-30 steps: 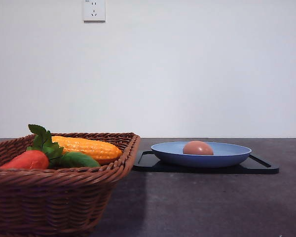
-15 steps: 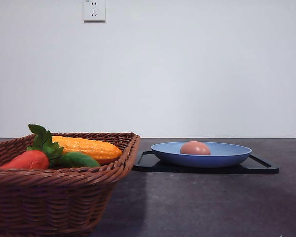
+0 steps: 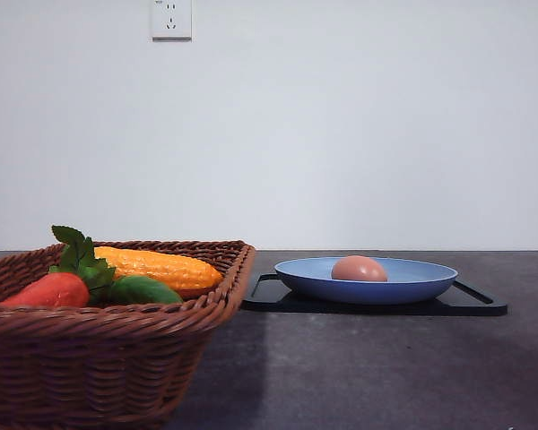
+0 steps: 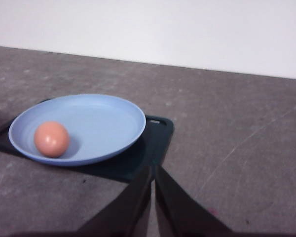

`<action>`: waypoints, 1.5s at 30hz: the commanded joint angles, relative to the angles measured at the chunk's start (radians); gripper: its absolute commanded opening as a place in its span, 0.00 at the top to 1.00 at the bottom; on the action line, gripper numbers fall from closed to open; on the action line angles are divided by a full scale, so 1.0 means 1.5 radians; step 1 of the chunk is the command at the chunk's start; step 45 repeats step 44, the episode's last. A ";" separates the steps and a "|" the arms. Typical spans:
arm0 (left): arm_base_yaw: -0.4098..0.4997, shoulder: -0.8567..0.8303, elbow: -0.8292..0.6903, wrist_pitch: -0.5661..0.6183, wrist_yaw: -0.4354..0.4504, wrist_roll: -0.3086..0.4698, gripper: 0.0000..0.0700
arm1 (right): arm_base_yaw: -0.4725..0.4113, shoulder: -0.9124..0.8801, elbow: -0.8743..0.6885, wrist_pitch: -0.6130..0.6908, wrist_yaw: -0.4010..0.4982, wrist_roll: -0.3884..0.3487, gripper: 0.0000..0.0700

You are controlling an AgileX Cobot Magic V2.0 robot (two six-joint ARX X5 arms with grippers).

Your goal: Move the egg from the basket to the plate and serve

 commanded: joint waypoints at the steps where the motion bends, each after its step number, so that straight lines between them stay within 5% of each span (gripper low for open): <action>1: -0.001 -0.001 -0.016 -0.009 -0.002 -0.001 1.00 | -0.002 -0.001 -0.004 -0.006 -0.001 0.009 1.00; 45: -0.001 -0.001 -0.016 -0.009 -0.002 -0.001 1.00 | 0.000 -0.001 -0.004 -0.023 0.002 0.024 1.00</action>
